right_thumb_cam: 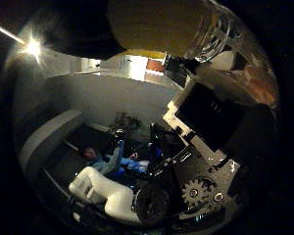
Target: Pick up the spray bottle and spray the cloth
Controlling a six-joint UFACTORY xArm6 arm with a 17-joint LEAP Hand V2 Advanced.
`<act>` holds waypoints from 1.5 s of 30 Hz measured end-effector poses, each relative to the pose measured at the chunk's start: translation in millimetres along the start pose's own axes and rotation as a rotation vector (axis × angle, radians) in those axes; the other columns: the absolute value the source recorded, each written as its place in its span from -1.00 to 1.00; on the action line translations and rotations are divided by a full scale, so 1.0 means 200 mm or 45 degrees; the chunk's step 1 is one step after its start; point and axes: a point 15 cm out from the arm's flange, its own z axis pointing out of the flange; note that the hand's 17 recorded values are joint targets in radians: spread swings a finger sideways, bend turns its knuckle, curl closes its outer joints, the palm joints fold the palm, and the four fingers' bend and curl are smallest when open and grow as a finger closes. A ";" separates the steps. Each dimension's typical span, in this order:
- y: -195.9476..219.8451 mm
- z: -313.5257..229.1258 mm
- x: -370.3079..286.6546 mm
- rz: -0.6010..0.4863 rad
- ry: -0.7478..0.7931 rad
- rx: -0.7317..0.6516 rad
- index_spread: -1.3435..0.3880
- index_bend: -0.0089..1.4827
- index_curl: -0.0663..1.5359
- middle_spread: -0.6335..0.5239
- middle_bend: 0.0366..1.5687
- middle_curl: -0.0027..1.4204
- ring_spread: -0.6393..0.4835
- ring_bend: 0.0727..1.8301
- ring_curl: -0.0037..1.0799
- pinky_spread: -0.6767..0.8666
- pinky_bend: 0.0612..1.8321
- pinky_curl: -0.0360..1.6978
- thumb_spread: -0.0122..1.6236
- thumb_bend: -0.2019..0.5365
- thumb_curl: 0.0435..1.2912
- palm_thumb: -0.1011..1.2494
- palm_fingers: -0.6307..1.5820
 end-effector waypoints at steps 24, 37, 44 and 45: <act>0.21 0.30 0.56 0.106 -0.136 0.038 0.34 0.54 -0.05 -0.03 0.70 -0.17 -0.13 0.57 0.03 -0.42 0.17 0.15 0.04 -0.51 0.21 0.68 0.67; 0.31 0.32 0.63 0.019 -0.108 -0.044 0.31 0.05 -0.13 -0.07 0.55 -0.21 -0.17 0.46 -0.05 -0.53 0.16 0.02 -0.07 -0.56 0.09 0.44 0.52; 0.34 0.30 0.59 -0.056 -0.081 -0.122 0.12 -0.76 -0.28 -0.17 0.05 -0.31 -0.26 0.39 -0.09 -0.68 0.26 -0.12 -0.03 -0.54 -0.01 0.42 0.27; 0.35 0.30 0.59 -0.061 -0.080 -0.130 0.10 -0.77 -0.29 -0.18 -0.02 -0.32 -0.26 0.38 -0.09 -0.69 0.26 -0.13 0.01 -0.52 -0.03 0.42 0.20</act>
